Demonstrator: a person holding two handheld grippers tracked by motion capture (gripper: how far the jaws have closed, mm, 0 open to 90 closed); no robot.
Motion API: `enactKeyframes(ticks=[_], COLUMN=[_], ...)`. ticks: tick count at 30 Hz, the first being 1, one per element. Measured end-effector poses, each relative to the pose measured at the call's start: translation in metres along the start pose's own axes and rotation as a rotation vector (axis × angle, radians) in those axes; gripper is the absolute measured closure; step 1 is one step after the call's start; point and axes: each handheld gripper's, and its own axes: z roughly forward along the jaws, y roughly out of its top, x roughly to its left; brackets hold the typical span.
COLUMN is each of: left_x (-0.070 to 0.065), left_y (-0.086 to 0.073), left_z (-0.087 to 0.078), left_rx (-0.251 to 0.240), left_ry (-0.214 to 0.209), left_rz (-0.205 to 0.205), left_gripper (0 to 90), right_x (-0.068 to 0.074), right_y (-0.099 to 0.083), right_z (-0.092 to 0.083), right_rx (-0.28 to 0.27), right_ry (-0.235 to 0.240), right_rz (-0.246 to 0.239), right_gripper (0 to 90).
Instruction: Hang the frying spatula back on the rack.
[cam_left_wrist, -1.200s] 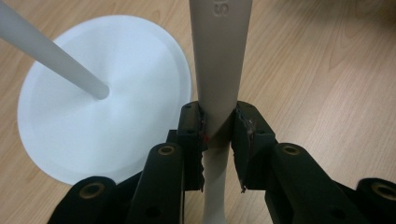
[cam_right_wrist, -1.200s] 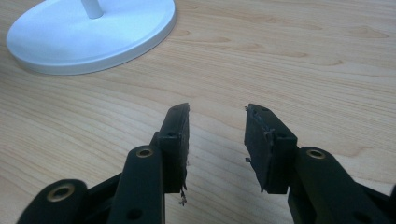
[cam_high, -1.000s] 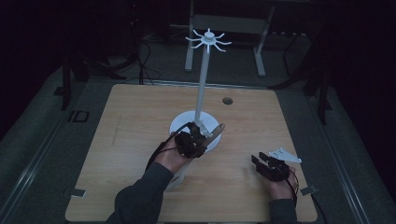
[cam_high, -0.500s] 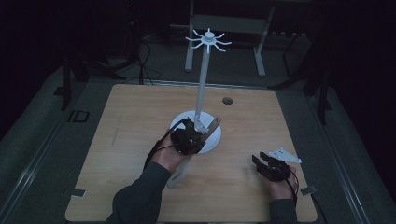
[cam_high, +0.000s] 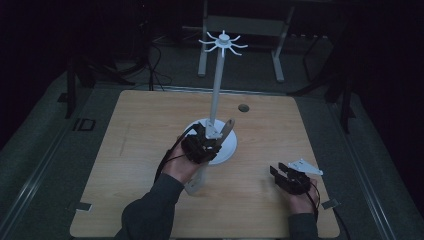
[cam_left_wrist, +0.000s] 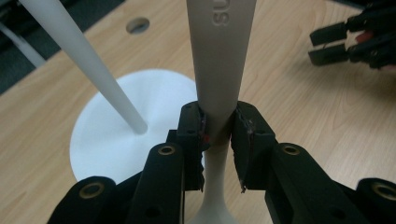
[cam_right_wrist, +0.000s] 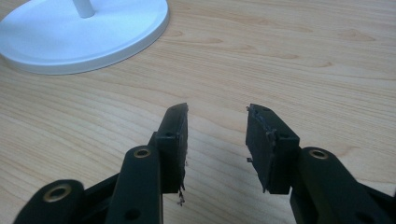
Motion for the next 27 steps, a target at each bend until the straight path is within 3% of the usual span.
enactKeyframes(ticks=[6, 27], left_x=[0.0001, 0.0073], left_y=[0.0037, 0.0104], left_z=[-0.0032, -0.0101], left_rx=[-0.044, -0.128], left_ry=[0.021, 0.075], left_rz=[-0.010, -0.068], left_gripper=[74.2, 74.2], right_x=[0.0001, -0.0003], right_y=[-0.0001, 0.0000], right_z=[0.0004, 0.0004], right_rx=[0.002, 0.001], right_ry=[-0.001, 0.001], right_rz=[-0.002, 0.000], right_gripper=[58.5, 58.5])
